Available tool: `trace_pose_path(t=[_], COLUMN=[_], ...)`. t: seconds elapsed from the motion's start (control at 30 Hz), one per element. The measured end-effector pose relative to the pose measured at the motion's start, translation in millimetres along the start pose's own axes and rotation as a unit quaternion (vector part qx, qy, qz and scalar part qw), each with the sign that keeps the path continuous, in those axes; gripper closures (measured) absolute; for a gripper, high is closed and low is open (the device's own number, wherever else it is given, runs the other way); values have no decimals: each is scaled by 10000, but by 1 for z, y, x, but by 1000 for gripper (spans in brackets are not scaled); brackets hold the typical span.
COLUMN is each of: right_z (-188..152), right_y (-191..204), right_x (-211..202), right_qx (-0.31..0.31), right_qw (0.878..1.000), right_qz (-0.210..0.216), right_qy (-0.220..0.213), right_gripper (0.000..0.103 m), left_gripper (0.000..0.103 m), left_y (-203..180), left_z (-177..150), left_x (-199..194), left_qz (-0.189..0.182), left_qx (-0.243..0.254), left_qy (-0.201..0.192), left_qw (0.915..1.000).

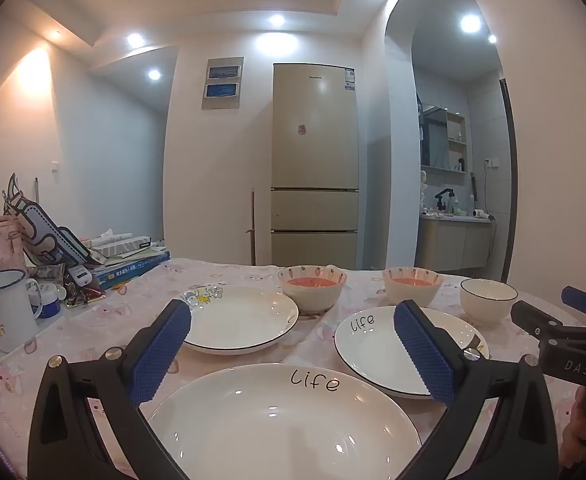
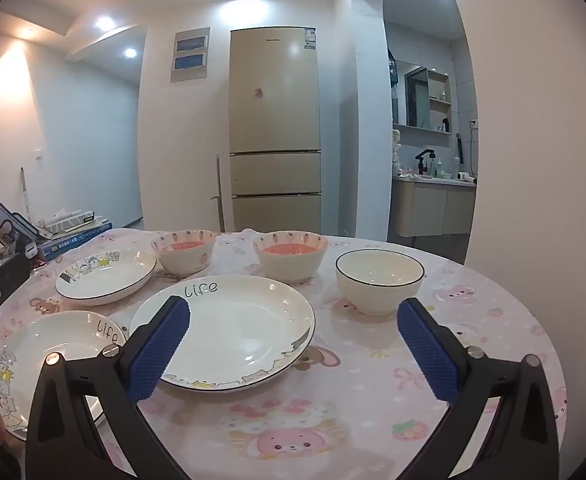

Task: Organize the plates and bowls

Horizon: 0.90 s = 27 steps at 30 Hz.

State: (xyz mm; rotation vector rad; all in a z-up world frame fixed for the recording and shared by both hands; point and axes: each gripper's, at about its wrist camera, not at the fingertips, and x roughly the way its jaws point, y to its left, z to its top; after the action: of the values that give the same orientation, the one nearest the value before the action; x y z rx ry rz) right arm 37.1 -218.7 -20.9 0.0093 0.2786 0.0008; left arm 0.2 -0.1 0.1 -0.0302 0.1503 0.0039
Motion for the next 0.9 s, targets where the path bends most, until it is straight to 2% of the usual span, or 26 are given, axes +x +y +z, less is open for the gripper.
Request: trace_pose_path(t=[0.9], right_z=[-1], right_y=[9], right_x=[3], right_qx=[-86], right_qw=[9999], right_qz=[59], right_qy=[13], right_gripper=[0], left_gripper=[0], left_y=[0], left_z=[0], left_x=[0], left_qz=[-5], left_qx=[-12], left_qy=[-12], left_qw=[10000])
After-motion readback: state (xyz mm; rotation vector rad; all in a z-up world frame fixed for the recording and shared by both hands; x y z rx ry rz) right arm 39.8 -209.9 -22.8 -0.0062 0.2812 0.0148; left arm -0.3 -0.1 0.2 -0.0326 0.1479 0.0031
